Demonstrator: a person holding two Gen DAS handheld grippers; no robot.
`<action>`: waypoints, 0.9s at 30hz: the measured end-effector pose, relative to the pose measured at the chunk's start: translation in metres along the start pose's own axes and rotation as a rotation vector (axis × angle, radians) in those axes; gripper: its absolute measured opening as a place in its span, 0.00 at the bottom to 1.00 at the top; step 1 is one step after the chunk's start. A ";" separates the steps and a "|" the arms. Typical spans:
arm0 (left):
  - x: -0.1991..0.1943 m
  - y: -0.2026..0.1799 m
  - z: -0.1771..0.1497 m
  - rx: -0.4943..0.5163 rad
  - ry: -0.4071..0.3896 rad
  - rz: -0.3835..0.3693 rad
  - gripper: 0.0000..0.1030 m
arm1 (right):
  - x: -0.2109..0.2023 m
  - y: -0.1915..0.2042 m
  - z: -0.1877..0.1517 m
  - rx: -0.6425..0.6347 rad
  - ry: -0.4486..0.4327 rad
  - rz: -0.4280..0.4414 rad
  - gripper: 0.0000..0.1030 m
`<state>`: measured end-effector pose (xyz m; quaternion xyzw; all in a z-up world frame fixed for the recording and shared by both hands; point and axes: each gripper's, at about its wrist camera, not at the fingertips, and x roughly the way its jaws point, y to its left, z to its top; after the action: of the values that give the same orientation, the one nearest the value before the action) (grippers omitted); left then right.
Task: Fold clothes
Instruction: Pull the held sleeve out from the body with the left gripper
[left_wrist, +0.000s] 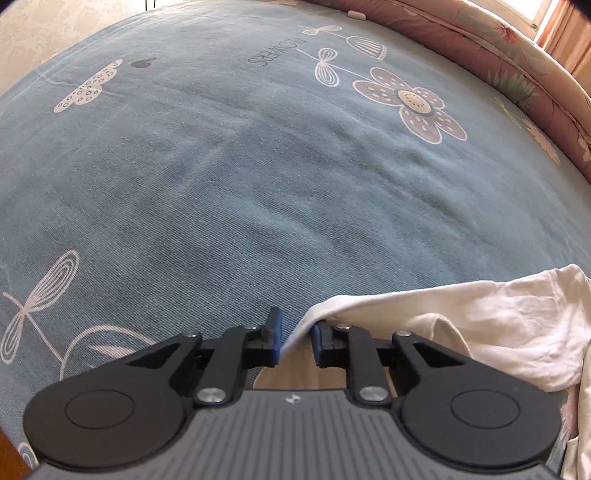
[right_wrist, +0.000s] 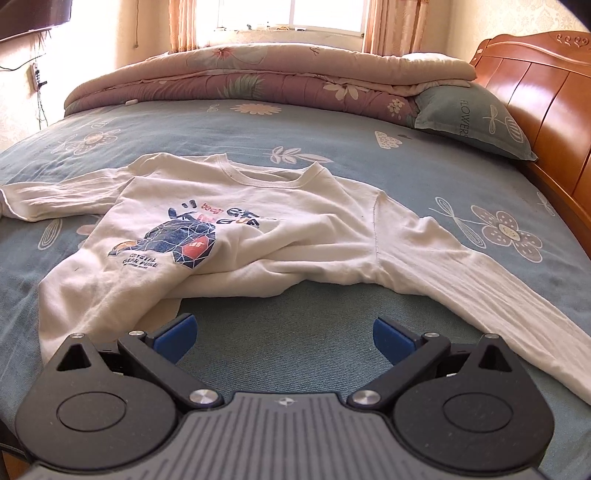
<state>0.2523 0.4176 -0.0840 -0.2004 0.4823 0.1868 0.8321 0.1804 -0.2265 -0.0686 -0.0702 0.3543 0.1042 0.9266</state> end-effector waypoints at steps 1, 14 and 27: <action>0.001 0.004 0.001 -0.008 -0.009 -0.001 0.27 | 0.000 0.002 0.001 -0.007 0.001 0.001 1.00; -0.028 0.058 -0.013 -0.169 -0.112 -0.022 0.42 | -0.007 0.022 0.009 -0.031 -0.012 0.029 1.00; -0.027 0.078 -0.110 -0.590 -0.025 -0.492 0.43 | -0.014 0.036 0.009 -0.042 -0.032 0.069 1.00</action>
<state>0.1205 0.4245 -0.1220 -0.5386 0.3351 0.1147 0.7645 0.1674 -0.1922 -0.0545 -0.0757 0.3394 0.1446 0.9264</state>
